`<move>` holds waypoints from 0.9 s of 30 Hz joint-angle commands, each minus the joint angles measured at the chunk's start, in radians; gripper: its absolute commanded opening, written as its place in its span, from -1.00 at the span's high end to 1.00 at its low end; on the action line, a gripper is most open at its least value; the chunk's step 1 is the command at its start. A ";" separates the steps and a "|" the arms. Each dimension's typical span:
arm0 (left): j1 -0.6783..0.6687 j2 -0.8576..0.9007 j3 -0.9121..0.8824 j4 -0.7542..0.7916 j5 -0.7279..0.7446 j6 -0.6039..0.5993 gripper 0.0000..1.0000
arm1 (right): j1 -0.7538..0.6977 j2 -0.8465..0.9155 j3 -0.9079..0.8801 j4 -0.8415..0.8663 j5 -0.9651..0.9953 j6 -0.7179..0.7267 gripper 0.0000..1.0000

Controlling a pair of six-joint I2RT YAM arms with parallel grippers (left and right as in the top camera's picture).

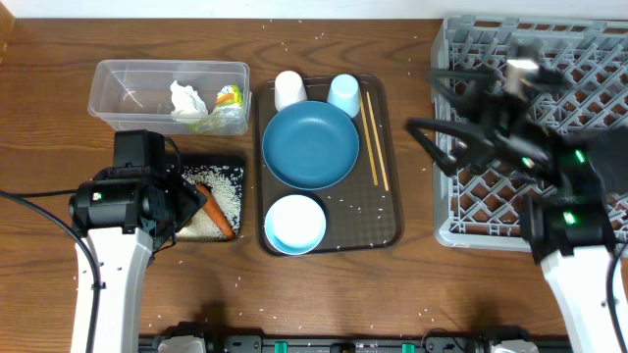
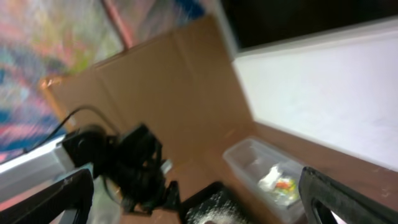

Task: Sort waste into correct bins and load items into the dishwasher rack
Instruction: 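Move the right gripper over the light-blue cup on the brown tray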

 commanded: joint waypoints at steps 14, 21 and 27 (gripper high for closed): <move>0.003 0.003 0.000 -0.003 -0.019 0.017 -0.96 | 0.519 0.078 0.320 -1.004 1.442 -0.533 -0.98; 0.003 0.003 0.000 -0.003 -0.019 0.017 -0.96 | 0.483 0.190 0.320 -1.114 1.414 -0.443 -0.99; 0.003 0.003 0.000 -0.003 -0.019 0.017 -0.96 | 0.481 0.342 0.320 -1.007 1.219 -0.444 -0.98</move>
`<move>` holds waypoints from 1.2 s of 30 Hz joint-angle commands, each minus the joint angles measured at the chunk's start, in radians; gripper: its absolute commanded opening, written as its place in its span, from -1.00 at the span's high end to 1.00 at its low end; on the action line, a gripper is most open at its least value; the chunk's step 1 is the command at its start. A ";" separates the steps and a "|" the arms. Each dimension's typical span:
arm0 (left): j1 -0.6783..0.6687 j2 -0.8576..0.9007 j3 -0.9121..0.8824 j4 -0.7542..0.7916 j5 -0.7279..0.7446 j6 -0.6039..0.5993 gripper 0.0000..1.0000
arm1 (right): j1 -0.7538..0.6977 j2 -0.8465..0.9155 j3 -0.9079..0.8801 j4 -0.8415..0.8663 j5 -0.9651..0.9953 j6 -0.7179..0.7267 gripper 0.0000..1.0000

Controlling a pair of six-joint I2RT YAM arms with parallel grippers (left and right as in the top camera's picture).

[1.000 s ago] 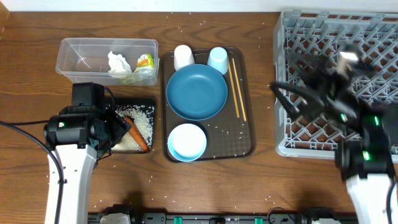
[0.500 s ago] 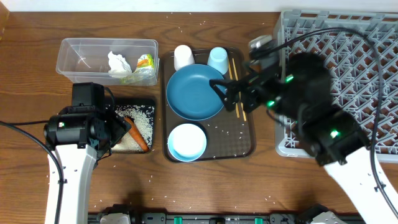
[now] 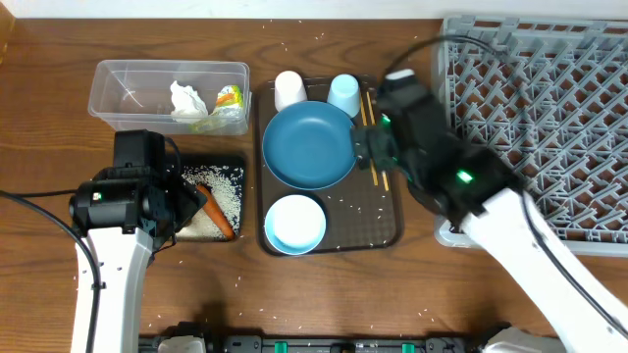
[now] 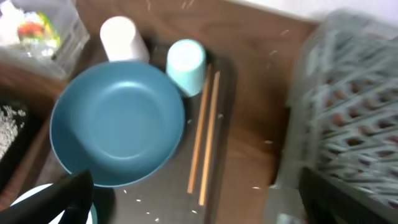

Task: Sort waste into correct bins and load items into the dishwasher rack
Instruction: 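Move the right gripper over the light-blue cup on the brown tray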

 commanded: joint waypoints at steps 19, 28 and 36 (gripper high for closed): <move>0.003 0.002 0.000 -0.003 -0.019 0.017 -0.96 | -0.052 0.447 0.016 0.570 0.033 0.017 -0.99; 0.003 0.002 0.000 -0.003 -0.020 0.017 -0.96 | -0.151 0.507 0.016 0.626 0.016 0.051 -0.99; 0.003 0.002 0.000 -0.003 -0.020 0.017 -0.96 | -0.191 0.557 0.016 0.698 -0.196 0.038 -0.99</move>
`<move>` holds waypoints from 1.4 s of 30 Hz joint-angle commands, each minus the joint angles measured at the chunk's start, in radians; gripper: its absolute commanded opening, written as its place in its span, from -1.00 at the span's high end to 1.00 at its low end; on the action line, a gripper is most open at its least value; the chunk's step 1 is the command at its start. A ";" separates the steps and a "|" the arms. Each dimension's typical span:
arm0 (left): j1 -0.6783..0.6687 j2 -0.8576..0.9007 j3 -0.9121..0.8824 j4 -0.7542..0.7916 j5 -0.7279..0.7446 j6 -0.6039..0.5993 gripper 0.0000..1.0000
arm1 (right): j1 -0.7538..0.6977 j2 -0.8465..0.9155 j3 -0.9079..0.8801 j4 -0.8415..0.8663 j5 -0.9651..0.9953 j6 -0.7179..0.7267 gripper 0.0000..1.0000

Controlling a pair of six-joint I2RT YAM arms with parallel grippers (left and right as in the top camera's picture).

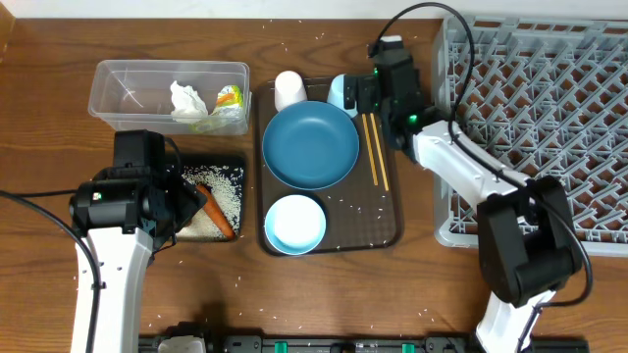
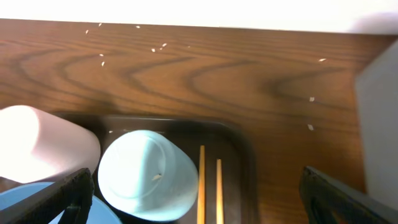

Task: Sort waste into correct bins and load items into the dishwasher rack
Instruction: 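Move the right gripper over the light-blue cup on the brown tray, then grasp the light-blue cup with the right gripper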

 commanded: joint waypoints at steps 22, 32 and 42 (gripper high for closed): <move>0.003 0.002 0.000 -0.003 -0.019 0.017 -0.96 | 0.033 0.108 0.023 0.079 -0.042 -0.075 -0.98; 0.003 0.002 0.000 -0.003 -0.019 0.017 -0.96 | 0.064 0.139 0.023 0.164 -0.065 -0.113 -0.98; 0.003 0.002 0.000 -0.003 -0.019 0.017 -0.96 | 0.065 0.170 0.023 0.150 -0.050 -0.112 -0.94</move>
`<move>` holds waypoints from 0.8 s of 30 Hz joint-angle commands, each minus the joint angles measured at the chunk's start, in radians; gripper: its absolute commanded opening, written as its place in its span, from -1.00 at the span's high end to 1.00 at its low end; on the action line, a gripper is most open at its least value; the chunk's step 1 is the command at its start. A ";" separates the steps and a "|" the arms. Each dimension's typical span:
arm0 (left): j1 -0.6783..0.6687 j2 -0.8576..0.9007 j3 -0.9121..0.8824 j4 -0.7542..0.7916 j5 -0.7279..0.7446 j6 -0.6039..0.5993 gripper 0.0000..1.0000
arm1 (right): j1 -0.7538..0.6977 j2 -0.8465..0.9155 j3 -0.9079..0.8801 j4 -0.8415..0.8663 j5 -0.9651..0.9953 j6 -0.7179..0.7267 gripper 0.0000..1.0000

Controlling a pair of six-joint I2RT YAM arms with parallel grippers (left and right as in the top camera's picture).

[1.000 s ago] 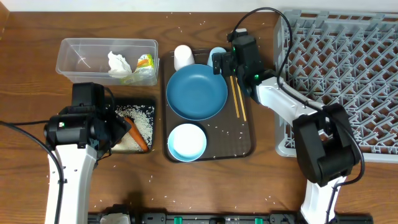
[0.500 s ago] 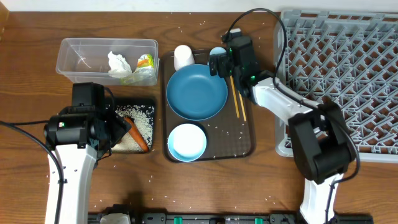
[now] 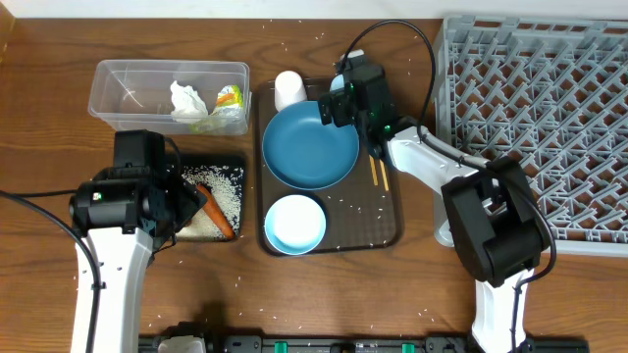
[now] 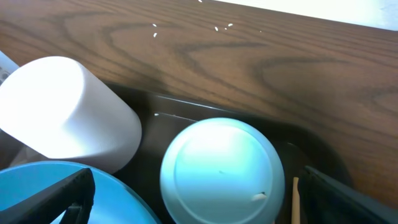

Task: Sort waste into correct bins and load items into the dishwasher rack
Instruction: 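Grasp the light-blue cup with the right gripper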

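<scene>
On the brown serving tray (image 3: pixel 385 227) lie a blue plate (image 3: pixel 309 145), a white bowl (image 3: pixel 294 223), chopsticks (image 3: pixel 379 169), an upturned white cup (image 4: pixel 62 115) and an upturned light blue cup (image 4: pixel 221 171). My right gripper (image 4: pixel 202 186) hangs open just above the light blue cup, one finger on each side of it. In the overhead view the right gripper (image 3: pixel 345 96) covers most of that cup. My left gripper (image 3: pixel 188 204) rests at the black tray by the carrot (image 3: pixel 216 211); its jaws are hidden under the arm.
A grey dishwasher rack (image 3: pixel 535 127) fills the right side. A clear bin (image 3: pixel 167 93) at the back left holds crumpled paper and a wrapper. The black tray (image 3: pixel 231 176) carries loose rice. Rice grains are scattered over the wooden table.
My right gripper has shifted left and come lower over the light blue cup, which now fills the wrist view between the open fingers. The left arm has not moved.
The right arm was first raised over the dishwasher rack, its camera facing away from the table. Then it was above the plate and chopsticks, then at the tray's back edge near the light blue cup, and now straddles that cup. The left arm stayed at the carrot throughout.
</scene>
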 commanded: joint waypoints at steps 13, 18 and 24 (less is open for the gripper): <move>0.003 0.002 0.000 -0.003 -0.019 0.017 -0.96 | 0.002 0.031 0.018 0.005 0.034 0.016 -0.49; 0.003 0.002 0.000 -0.003 -0.019 0.017 -0.96 | 0.002 0.031 0.034 -0.003 0.034 0.035 -0.25; 0.003 0.002 0.000 -0.003 -0.019 0.017 -0.96 | 0.002 0.013 0.060 -0.030 0.031 0.059 -0.17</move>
